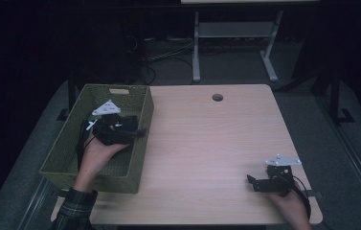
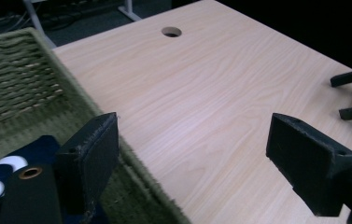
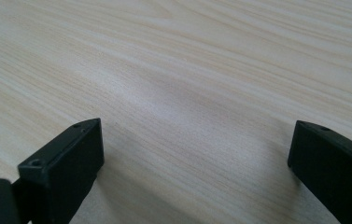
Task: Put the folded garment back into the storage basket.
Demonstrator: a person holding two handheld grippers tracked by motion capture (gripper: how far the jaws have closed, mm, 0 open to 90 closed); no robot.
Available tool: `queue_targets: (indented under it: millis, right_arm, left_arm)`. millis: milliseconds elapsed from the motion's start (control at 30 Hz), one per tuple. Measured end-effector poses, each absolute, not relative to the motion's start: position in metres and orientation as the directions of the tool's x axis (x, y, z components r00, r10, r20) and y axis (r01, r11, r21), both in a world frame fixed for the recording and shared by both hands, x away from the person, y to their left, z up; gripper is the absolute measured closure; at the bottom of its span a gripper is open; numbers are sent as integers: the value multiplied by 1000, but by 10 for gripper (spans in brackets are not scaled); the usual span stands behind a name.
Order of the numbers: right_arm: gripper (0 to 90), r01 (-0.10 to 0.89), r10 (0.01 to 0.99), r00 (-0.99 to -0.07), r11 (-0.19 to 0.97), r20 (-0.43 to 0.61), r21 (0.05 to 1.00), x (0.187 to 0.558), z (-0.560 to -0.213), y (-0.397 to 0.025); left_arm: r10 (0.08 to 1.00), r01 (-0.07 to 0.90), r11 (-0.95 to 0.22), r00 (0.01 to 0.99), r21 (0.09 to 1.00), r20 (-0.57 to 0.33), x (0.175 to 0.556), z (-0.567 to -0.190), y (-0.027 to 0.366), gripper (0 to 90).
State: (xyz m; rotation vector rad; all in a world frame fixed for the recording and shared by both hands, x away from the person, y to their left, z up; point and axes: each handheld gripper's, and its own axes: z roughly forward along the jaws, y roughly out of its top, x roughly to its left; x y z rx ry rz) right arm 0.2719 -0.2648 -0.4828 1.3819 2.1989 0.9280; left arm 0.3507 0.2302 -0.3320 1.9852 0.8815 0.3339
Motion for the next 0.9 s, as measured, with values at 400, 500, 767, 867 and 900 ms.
queue_targets:
  millis: [400, 500, 767, 867, 900]
  right_arm:
    - [32, 644, 895, -445, 299, 26, 704, 272, -483, -265]
    - [32, 644, 895, -445, 299, 27, 704, 272, -483, -265]
    - [32, 644, 895, -445, 298, 27, 705, 272, -483, -265]
    - [32, 645, 895, -445, 298, 28, 704, 272, -483, -265]
    - [32, 645, 895, -445, 298, 29, 704, 272, -483, -265]
  left_arm:
    - [637, 427, -357, 762, 831, -118, 340, -341, 195, 168]
    - [626, 415, -363, 772, 835, -111, 337, -342, 186, 168]
    - [610, 391, -348, 784, 852, -111, 330, -349, 167, 168]
    - [606, 391, -343, 787, 854, -117, 328, -353, 160, 168]
    - [606, 394, -343, 787, 853, -120, 327, -354, 157, 168]
